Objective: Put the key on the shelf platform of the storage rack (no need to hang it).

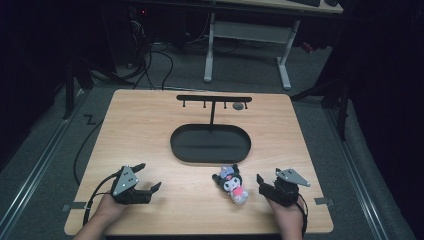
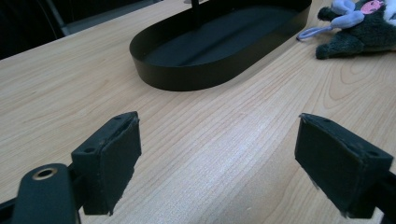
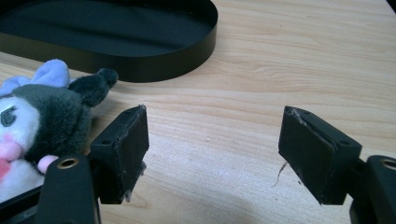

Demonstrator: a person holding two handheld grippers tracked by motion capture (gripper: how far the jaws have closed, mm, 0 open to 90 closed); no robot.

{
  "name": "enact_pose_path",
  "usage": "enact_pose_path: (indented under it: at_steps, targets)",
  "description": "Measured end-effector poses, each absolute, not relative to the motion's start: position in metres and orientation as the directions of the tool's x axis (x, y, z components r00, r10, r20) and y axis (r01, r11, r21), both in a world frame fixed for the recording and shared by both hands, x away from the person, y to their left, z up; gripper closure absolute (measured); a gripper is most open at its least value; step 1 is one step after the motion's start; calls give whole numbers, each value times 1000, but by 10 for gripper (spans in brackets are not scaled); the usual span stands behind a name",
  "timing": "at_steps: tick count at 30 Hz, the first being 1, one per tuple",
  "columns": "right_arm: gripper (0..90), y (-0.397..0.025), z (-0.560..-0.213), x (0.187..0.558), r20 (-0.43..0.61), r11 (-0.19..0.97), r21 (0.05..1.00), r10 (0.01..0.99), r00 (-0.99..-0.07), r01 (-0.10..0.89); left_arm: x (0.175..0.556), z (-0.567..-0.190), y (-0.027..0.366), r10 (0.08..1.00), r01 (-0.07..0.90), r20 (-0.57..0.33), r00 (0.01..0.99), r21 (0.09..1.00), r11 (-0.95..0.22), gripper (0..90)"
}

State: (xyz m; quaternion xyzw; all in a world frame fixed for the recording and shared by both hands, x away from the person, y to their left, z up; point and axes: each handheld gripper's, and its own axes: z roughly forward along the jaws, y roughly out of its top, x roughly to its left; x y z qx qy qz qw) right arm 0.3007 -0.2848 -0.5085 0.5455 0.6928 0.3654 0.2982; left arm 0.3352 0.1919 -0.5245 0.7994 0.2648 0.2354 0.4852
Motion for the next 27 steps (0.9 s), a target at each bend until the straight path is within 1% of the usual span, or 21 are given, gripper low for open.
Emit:
enact_pose_path:
  at_steps: [11, 27]
  targets:
    - [228, -290, -507, 303, -7, 136, 793, 977, -213, 594, 335, -525, 192, 652, 196, 118, 749, 901, -388, 154]
    - [229, -287, -510, 305, -7, 149, 761, 975, -221, 632, 335, -525, 192, 653, 197, 117, 748, 901, -388, 154]
